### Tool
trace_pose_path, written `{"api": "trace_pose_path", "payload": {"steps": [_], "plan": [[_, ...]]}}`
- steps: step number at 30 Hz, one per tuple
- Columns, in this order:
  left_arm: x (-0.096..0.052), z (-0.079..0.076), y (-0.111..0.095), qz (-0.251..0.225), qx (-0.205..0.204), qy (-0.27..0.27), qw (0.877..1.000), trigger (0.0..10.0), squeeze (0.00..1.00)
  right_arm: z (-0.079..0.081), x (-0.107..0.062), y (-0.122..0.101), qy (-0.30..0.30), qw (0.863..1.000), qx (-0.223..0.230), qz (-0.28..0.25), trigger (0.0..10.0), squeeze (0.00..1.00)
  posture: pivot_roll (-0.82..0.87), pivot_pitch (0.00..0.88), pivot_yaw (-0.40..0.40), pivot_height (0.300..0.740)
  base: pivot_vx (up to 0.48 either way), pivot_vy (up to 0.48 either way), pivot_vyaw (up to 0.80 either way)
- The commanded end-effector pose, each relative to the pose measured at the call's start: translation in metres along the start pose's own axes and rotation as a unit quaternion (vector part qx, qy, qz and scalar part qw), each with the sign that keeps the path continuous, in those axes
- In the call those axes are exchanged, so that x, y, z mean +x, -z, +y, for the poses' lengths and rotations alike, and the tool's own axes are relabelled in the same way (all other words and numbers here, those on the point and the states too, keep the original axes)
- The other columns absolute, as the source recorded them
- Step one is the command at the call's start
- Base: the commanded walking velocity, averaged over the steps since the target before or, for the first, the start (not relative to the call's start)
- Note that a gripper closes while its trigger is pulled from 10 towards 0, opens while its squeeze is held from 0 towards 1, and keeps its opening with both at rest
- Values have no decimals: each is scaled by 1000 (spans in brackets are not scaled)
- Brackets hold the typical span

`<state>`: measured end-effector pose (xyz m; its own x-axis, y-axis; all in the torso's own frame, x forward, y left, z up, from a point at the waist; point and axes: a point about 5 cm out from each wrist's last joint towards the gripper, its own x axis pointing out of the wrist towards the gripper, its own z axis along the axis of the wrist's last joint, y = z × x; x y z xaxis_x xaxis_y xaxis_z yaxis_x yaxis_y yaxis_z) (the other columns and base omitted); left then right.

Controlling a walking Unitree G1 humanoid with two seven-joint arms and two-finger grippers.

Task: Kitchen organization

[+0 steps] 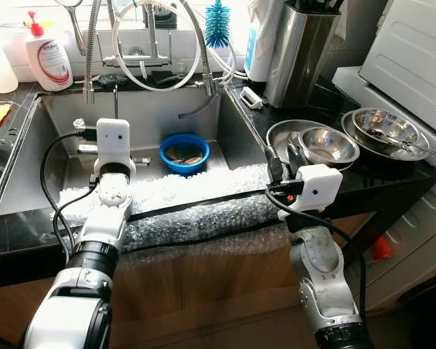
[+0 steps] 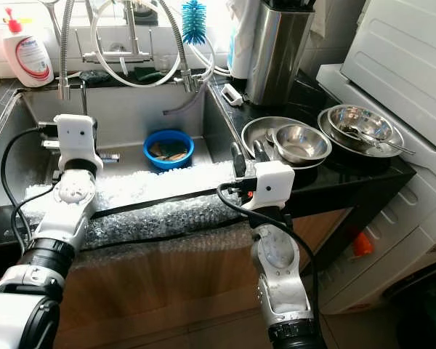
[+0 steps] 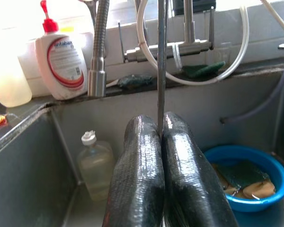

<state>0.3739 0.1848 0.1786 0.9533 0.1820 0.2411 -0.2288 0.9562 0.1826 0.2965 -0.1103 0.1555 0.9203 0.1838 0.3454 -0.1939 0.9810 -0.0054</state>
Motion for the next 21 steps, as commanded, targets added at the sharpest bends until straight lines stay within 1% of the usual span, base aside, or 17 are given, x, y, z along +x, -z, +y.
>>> {"api": "trace_pose_path", "payload": {"steps": [1, 3, 4, 5, 6, 7, 11, 18, 21], "plan": [[-3, -5, 4, 13, -4, 9, 1000, 10000, 0, 1, 0, 2, -6, 1000, -3, 8, 10000, 0, 7, 0, -66, 740, 0, 0, 0], [-5, -6, 6, 16, -7, 13, 1000, 10000, 0, 1, 0, 2, -8, 1000, -4, 9, 10000, 0, 7, 0, -66, 740, 0, 0, 0], [-6, -8, 7, 17, -8, 14, 1000, 10000, 431, 0, -1, 4, -8, 1000, -5, 12, 10000, 0, 5, 0, -66, 740, 0, 0, 0], [-6, -9, 7, 17, -8, 15, 1000, 10000, 784, 0, -2, 4, -8, 1000, -5, 14, 10000, 0, 5, 0, -67, 740, 0, 0, 0], [-7, -10, 7, 17, -9, 16, 1000, 10000, 784, 0, -2, 4, -8, 1000, -6, 14, 10000, 0, 5, 0, -67, 740, 0, 0, 0], [-7, -10, 7, 16, -9, 17, 1000, 10000, 1000, 0, -2, 4, -9, 1000, -5, 15, 10000, 0, 4, 0, -66, 740, 0, 0, 0], [-8, -13, 6, 14, -15, 25, 999, 10000, 1000, 1, -3, 5, -11, 1000, -6, 16, 10000, 0, 2, 0, -67, 740, 0, 0, 0], [-9, -12, 1, -2, -26, 13, 1000, 10000, 1000, 1, -3, 5, -14, 1000, -7, 17, 10000, 0, 4, 0, -71, 740, 0, 0, 0], [-10, -9, -12, -41, -48, 7, 998, 10000, 1000, 1, -3, 4, -14, 1000, -10, 17, 10000, 0, -1, 0, -69, 740, 0, 0, 0]]}}
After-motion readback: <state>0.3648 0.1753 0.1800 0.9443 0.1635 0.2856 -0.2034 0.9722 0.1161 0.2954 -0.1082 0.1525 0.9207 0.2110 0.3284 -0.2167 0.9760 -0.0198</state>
